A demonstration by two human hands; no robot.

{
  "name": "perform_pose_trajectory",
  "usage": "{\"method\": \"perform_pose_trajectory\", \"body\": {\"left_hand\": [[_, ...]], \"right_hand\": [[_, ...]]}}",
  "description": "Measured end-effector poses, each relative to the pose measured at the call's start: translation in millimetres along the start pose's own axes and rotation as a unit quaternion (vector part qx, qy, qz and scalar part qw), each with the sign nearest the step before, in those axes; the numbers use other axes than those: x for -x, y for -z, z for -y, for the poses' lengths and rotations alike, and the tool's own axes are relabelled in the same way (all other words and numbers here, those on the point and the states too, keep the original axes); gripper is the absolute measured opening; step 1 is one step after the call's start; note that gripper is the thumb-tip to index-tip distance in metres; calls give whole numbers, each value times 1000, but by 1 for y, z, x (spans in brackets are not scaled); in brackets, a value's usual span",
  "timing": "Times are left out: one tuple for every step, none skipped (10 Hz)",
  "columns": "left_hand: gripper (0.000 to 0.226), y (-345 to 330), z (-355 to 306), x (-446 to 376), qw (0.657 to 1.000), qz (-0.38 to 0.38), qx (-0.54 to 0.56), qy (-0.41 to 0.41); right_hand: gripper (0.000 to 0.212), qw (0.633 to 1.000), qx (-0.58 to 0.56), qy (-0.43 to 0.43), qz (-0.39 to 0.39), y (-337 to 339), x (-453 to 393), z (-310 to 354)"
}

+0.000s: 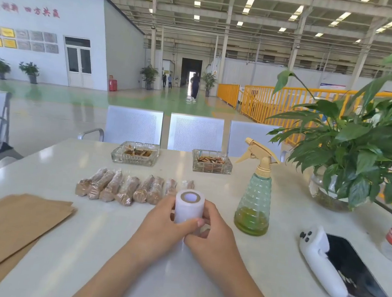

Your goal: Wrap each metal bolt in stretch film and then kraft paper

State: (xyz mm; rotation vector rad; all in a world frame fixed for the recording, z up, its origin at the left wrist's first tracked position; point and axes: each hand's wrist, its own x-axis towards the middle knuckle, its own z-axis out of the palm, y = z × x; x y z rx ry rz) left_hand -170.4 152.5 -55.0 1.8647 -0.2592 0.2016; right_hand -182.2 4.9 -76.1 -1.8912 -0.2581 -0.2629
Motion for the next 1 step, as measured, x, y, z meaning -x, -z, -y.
{"method": "perform_pose_trajectory", "body": {"left_hand": [[38,-4,4,8,1000,-5,19,-5]], "right_hand": [[47,999,-24,11,-43,5,4,6]]}}
